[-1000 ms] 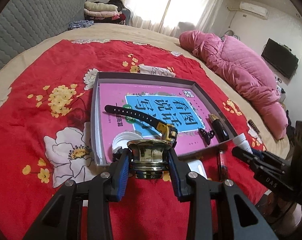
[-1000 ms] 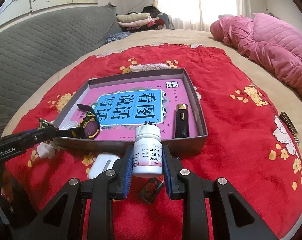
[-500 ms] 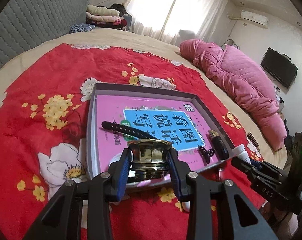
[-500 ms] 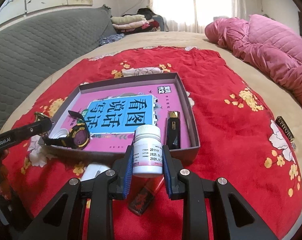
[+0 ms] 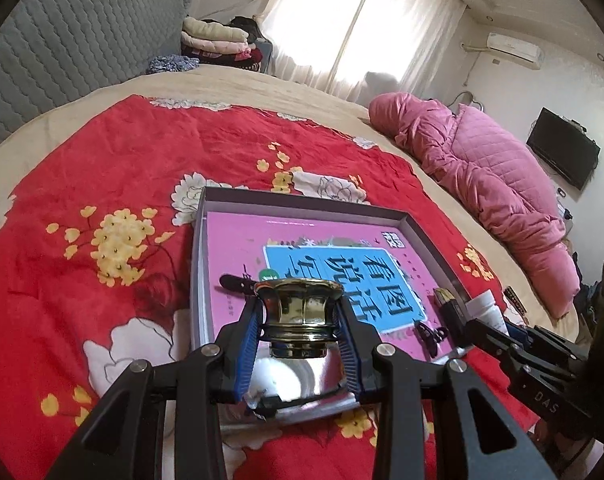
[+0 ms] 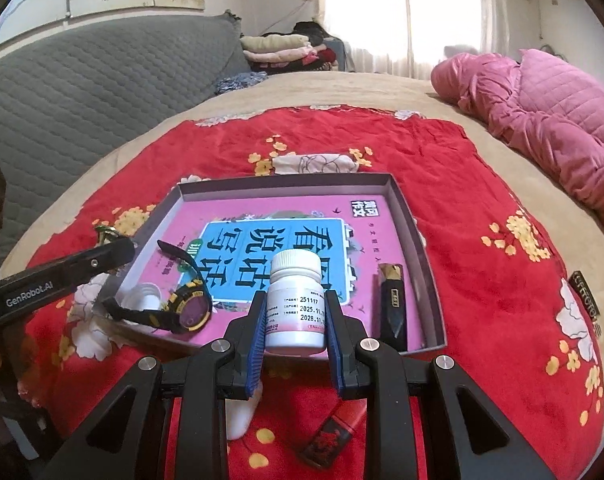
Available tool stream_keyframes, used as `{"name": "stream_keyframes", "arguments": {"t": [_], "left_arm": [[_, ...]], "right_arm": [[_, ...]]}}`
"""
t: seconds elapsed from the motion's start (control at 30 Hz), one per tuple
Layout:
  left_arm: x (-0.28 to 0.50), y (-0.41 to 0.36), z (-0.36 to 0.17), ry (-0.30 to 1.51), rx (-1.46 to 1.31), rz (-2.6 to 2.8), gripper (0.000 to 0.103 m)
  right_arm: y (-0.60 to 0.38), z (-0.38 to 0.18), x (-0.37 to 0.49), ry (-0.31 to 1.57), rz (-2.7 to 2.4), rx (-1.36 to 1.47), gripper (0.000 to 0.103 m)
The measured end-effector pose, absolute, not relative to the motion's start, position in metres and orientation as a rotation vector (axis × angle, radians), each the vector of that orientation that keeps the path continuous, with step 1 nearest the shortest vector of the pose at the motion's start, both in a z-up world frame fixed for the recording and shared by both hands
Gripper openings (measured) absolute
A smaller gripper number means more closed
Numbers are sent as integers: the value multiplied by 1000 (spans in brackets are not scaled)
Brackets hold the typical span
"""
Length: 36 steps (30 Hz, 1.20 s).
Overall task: Organize rigid objects
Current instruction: 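Lift the pill bottle over the box with the right gripper while the left carries the knob there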
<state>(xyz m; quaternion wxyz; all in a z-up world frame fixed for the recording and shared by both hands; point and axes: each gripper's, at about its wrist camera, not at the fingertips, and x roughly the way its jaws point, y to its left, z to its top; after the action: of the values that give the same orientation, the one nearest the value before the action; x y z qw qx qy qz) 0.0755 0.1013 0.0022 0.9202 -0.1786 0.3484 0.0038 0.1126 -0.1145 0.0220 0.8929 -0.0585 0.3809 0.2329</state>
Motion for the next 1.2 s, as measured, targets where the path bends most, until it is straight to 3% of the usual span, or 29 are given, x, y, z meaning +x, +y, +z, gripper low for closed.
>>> {"name": "stream_keyframes", "arguments": {"t": [1.2], "left_arm": [[115, 115, -35, 855, -376, -15, 37]], "right_arm": [[-63, 0, 135, 881, 478, -180, 27]]}}
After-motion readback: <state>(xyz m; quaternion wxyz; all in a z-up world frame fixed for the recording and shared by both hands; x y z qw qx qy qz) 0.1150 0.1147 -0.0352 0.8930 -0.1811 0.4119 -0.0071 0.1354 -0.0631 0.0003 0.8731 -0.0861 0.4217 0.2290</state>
